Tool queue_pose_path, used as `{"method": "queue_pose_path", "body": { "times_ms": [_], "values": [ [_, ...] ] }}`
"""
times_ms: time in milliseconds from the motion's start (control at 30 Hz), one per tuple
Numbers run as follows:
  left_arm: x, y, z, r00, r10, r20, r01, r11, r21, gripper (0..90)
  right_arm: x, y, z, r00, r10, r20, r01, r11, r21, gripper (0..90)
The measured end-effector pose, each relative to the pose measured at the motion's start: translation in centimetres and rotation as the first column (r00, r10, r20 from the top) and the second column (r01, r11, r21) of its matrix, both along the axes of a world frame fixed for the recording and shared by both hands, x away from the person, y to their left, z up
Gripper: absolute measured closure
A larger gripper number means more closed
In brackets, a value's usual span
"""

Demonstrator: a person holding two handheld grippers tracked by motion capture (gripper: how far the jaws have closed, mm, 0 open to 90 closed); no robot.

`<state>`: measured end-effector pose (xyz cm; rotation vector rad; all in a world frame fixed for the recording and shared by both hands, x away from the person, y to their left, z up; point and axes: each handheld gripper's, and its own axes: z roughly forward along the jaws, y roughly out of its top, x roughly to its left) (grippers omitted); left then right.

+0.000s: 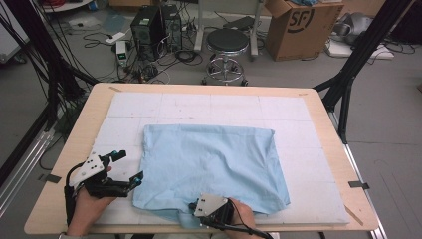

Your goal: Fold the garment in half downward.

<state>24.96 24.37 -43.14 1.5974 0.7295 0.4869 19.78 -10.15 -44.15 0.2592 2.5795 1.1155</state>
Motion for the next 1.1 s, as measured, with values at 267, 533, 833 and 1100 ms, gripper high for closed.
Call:
{"method": "queue_pose_path", "body": {
  "times_ms": [267, 533, 833, 1100],
  "values": [
    [-0.1, 0.0, 0.0, 1.0, 0.002, 0.001, -0.002, 1.0, -0.005, 1.7, -0.5, -6.0, 3.5, 0.9907, -0.136, -0.004, 0.134, 0.9752, 0.176, 89.4],
    [0.1, -0.4, 0.0, 1.0, -0.004, -0.002, 0.004, 1.0, 0.005, 1.7, -0.7, -10.5, 2.7, 0.9753, -0.211, -0.064, 0.219, 0.9598, 0.175, 89.4],
    [0.1, -0.5, 0.1, 1.0, -0.007, 0.001, 0.007, 1.0, 0.002, 1.7, -1.5, -10.6, -0.8, 0.9744, -0.206, -0.09, 0.215, 0.9715, 0.1, 89.8],
    [0.0, -0.3, 0.1, 1.0, -0.004, 0.003, 0.004, 1.0, 0.001, 1.7, -2.0, -12.6, 1.0, 0.9655, -0.253, -0.063, 0.26, 0.9388, 0.225, 89.7]
  ]
}}
